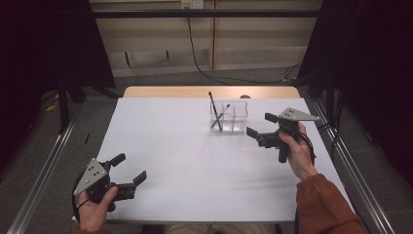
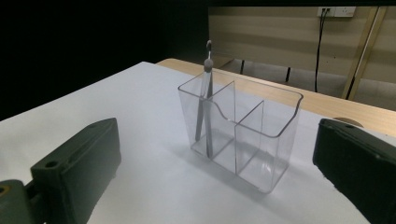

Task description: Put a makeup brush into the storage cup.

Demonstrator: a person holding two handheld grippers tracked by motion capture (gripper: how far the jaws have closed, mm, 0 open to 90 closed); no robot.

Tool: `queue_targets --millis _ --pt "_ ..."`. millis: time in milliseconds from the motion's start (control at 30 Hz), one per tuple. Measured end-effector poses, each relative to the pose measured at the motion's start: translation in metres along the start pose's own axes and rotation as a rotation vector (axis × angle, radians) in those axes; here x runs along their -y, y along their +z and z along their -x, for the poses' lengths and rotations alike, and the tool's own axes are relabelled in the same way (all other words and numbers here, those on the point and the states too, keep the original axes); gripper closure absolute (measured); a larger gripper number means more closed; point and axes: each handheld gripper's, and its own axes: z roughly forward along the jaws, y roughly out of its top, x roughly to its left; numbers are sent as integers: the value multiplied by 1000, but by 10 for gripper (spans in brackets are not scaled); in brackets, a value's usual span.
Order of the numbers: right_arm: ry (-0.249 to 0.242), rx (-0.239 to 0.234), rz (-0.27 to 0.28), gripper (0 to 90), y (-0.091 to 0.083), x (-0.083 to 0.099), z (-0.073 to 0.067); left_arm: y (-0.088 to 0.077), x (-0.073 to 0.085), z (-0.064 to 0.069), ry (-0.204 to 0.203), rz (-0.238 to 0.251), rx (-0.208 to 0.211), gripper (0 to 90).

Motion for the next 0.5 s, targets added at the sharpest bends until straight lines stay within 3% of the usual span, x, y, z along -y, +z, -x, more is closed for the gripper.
queue_targets --millis 267,333,500 --pt "-8 1 15 0 -23 15 -6 0 0 0 1 1 -12 30" --pt "-34 28 20 0 -28 19 -7 0 0 -1 -4 3 -10 30" --pt "-17 29 19 1 -41 26 -9 -1 0 -1 -7 3 -11 29"
